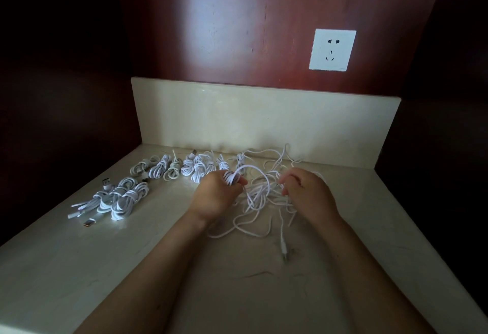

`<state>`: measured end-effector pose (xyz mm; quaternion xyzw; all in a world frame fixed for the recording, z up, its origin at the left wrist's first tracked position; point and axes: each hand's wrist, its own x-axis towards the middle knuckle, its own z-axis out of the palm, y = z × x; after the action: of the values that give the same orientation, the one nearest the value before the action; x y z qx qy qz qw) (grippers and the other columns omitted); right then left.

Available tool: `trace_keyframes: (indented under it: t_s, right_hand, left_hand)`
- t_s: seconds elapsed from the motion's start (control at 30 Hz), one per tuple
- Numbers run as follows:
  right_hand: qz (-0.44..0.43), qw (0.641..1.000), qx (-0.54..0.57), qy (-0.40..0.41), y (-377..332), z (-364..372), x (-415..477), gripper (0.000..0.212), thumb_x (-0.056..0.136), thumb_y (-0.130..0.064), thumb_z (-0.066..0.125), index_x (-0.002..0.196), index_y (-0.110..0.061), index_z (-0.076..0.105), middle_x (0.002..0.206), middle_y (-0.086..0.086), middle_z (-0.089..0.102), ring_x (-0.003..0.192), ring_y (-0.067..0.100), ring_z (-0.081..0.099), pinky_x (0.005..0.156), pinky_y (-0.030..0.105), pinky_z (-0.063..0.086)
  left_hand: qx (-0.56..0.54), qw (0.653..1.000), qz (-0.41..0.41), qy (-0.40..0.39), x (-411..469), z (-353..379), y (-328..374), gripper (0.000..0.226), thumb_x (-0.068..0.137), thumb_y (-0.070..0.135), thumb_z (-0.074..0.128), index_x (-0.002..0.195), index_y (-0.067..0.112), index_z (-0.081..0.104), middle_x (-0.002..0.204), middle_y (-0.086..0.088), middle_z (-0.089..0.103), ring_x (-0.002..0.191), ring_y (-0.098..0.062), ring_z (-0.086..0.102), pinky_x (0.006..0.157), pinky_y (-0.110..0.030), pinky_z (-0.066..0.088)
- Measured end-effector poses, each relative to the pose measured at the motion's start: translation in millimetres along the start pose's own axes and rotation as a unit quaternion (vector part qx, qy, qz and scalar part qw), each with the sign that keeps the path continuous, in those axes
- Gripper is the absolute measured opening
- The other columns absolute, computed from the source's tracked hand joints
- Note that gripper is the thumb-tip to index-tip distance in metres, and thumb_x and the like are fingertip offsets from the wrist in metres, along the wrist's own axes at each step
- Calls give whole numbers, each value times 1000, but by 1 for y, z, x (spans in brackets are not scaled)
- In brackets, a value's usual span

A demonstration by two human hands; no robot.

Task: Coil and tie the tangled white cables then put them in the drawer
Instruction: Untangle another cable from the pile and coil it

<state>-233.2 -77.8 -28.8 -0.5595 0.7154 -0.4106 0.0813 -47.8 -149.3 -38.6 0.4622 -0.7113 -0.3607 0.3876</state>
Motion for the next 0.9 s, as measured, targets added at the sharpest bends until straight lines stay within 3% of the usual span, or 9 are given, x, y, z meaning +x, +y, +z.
trace_keyframes:
  t_s: [0.13, 0.2, 0.27, 0.37, 0.53, 0.63, 0.7, 0.77, 0.9]
  right_hand:
    - [-31, 984, -177, -14, -2, -6, -1, 25, 85, -19, 56, 87, -35, 75, 113, -3, 60, 114, 21, 50, 99, 34, 39]
    - [-66, 973, -219, -15, -5, -2, -3, 16, 83, -30, 64, 92, -37, 75, 121, -7, 55, 120, 19, 44, 102, 32, 31]
    - [-107, 968, -226, -13, -5, 5, -4, 16, 79, -40, 69, 94, -37, 76, 127, -10, 54, 124, 18, 41, 103, 30, 25]
    - [-159, 967, -200, 21, 0, 13, -2, 13, 78, -41, 71, 86, -32, 77, 122, -4, 60, 119, 23, 48, 99, 33, 27]
    - [-202, 962, -168, 79, 3, 10, 3, 30, 80, -44, 55, 75, -22, 74, 98, -5, 67, 94, 24, 59, 83, 36, 44]
    - [-221, 964, -102, 106, -3, 4, 2, 35, 84, -42, 50, 72, -17, 72, 78, -3, 68, 77, 23, 60, 73, 36, 49]
    - [-193, 976, -13, 98, -8, 3, 1, 35, 87, -38, 55, 61, -15, 58, 58, -2, 54, 60, 18, 52, 60, 38, 46]
    - [-154, 982, 73, 85, -11, 4, 0, 36, 87, -34, 60, 58, -15, 50, 52, 2, 42, 53, 14, 42, 57, 37, 41]
    - [-80, 964, 233, 101, -17, -4, -1, 17, 87, -20, 69, 70, -23, 73, 55, 14, 52, 55, 9, 44, 56, 28, 40]
  left_hand:
    - [21, 1000, -9, -5, -1, 0, -4, 12, 69, 31, 59, 72, 32, 71, 71, 4, 72, 73, -20, 70, 75, -40, 57]
    - [46, 999, -11, -5, -2, 0, -4, 12, 73, 34, 60, 76, 30, 72, 73, 4, 73, 76, -20, 70, 76, -40, 57]
    - [71, 997, -9, 2, -2, 0, -6, 26, 70, 45, 57, 78, 25, 72, 71, 3, 71, 74, -20, 69, 72, -40, 56]
    - [95, 995, 31, -21, -4, 1, -5, 27, 76, 51, 64, 71, 24, 68, 65, 3, 67, 65, -17, 66, 62, -38, 54]
    - [118, 983, 130, -57, -9, 0, 7, 23, 64, 43, 86, 77, 37, 68, 98, 13, 55, 80, 2, 59, 73, -23, 50]
    - [198, 969, 133, -71, -12, 0, 9, 33, 64, 45, 85, 90, 34, 69, 105, 13, 51, 86, -7, 60, 77, -26, 48]
    - [223, 965, 127, -52, -13, 1, 8, 34, 67, 49, 81, 93, 31, 69, 106, 13, 51, 88, -10, 60, 78, -27, 48]
    - [236, 963, 125, -23, -13, 2, 8, 29, 72, 50, 76, 91, 28, 69, 104, 11, 53, 87, -13, 61, 77, -29, 49]
    - [235, 968, 76, 32, -10, -2, 7, 20, 75, 43, 70, 79, 24, 63, 96, 7, 56, 86, -21, 63, 70, -29, 46]
